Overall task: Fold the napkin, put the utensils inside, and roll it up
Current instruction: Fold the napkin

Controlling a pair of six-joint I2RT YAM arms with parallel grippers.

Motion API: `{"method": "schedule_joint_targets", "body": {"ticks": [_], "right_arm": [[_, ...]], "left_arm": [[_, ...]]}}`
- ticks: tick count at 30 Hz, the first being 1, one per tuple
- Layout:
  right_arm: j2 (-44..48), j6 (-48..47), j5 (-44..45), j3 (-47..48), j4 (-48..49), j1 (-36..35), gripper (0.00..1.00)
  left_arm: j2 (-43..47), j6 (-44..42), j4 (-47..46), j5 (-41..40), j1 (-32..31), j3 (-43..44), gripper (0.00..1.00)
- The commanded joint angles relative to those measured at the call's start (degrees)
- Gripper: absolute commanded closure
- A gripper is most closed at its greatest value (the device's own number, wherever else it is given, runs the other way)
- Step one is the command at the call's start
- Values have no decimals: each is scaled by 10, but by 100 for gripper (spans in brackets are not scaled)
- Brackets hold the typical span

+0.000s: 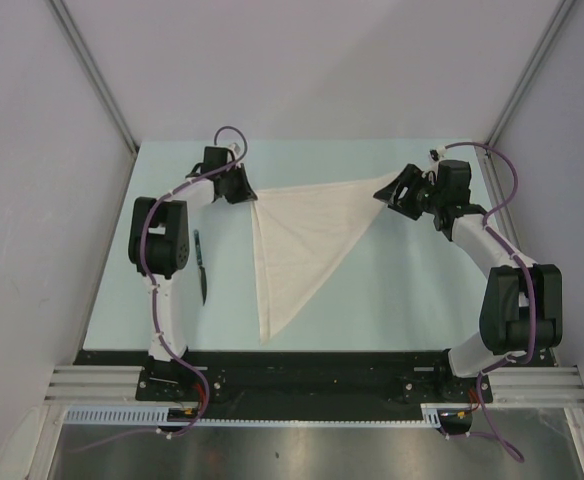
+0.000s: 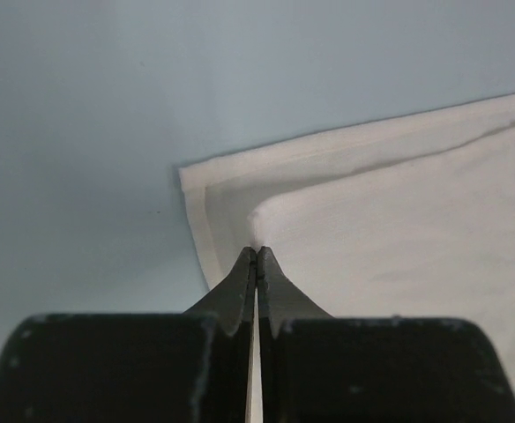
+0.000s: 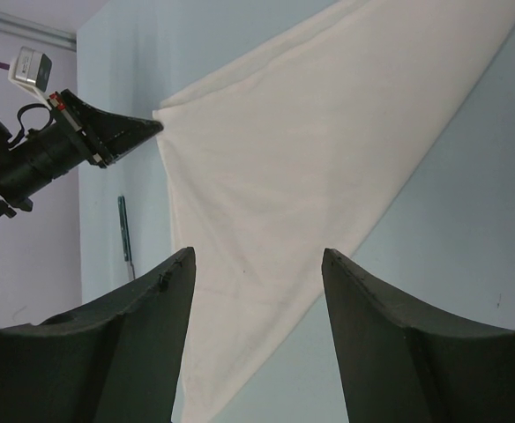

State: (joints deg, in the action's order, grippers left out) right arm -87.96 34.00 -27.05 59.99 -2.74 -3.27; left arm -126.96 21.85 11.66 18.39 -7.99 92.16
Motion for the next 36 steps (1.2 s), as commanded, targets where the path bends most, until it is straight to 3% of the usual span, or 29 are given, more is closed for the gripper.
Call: {"method": "schedule_joint_targets", "body": {"ticks": [1, 26, 28, 29, 30, 31, 33, 36], "right_arm": [[-5, -7, -8, 1, 5, 2, 36], [-5, -11, -9, 0, -4, 2, 36], [-3, -12, -9, 0, -6, 2, 36], [-3, -14, -7, 0, -7, 2, 36], [-3, -15, -7, 0, -9, 2, 35], [-2, -16, -6, 0, -9, 2, 36], [-1, -18, -1, 0, -13, 2, 36], [0, -24, 4, -3, -19, 4, 35]], "left_arm": [[11, -20, -9, 3, 12, 48, 100], [-35, -29, 26, 6, 25, 89, 100], [-31, -29, 27, -1, 25, 89, 91], [-29, -29, 28, -5, 25, 89, 80], [-26, -29, 28, -8, 25, 89, 54], [-20, -30, 29, -14, 25, 88, 44], [-10, -32, 31, -21, 25, 87, 29], [17, -43, 39, -46, 25, 80, 22]]}}
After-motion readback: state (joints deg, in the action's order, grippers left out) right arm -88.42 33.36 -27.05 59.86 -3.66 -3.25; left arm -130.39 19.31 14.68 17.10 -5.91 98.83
